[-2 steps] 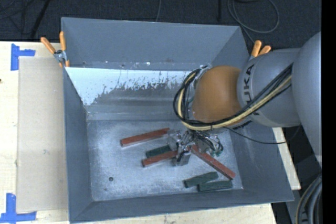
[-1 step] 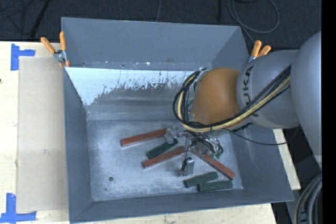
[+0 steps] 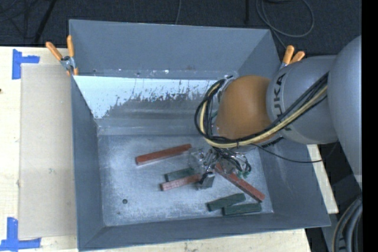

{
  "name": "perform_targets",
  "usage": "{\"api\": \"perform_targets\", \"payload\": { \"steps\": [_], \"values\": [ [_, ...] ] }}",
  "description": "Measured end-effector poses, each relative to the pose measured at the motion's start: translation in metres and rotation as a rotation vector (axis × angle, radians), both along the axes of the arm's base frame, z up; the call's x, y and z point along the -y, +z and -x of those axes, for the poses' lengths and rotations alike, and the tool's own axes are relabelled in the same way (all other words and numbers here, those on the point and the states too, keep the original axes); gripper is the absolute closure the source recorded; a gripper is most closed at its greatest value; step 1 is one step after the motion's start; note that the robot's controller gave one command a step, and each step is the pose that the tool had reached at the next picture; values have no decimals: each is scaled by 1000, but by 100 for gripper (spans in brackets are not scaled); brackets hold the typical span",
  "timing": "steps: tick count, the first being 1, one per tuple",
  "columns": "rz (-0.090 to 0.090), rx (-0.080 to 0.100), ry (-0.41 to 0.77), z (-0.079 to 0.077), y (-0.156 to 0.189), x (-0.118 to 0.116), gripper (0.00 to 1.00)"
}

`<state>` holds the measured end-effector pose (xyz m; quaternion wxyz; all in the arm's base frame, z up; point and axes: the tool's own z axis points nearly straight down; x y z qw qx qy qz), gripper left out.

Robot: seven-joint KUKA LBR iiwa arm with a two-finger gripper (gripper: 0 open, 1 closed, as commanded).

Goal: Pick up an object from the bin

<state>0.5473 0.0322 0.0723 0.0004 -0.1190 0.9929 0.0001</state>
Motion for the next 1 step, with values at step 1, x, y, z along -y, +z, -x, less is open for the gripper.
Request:
{"api": "perform_targets", "payload": {
  "steps": [1],
  "values": [
    [1,4,329,20,116,21,100]
  ]
}}
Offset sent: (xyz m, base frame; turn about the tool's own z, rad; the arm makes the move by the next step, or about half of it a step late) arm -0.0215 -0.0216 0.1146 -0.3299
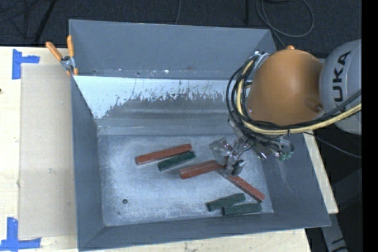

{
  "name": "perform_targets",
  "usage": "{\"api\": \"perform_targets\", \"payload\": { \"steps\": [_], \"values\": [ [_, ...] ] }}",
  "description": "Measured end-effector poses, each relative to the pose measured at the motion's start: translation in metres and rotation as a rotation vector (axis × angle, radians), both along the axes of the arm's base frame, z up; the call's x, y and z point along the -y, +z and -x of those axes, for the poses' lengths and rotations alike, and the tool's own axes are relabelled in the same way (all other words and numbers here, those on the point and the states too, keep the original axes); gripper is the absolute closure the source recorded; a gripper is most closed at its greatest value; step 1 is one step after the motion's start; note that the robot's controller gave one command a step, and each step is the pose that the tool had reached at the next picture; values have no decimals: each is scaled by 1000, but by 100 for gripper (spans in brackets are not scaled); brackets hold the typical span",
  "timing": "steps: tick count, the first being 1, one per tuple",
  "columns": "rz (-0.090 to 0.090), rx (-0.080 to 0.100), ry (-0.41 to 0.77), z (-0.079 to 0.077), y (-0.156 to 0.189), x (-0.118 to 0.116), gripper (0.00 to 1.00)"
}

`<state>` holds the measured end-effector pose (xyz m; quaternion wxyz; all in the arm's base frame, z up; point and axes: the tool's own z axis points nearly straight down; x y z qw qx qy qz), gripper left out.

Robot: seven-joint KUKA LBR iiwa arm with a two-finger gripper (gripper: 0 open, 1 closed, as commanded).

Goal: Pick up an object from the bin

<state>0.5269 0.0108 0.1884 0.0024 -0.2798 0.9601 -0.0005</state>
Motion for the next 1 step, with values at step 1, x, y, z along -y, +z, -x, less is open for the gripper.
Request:
{"api": "perform_targets", "payload": {
  "steps": [1],
  "values": [
    [0,-1,587,19,52,-45,100]
  ]
}}
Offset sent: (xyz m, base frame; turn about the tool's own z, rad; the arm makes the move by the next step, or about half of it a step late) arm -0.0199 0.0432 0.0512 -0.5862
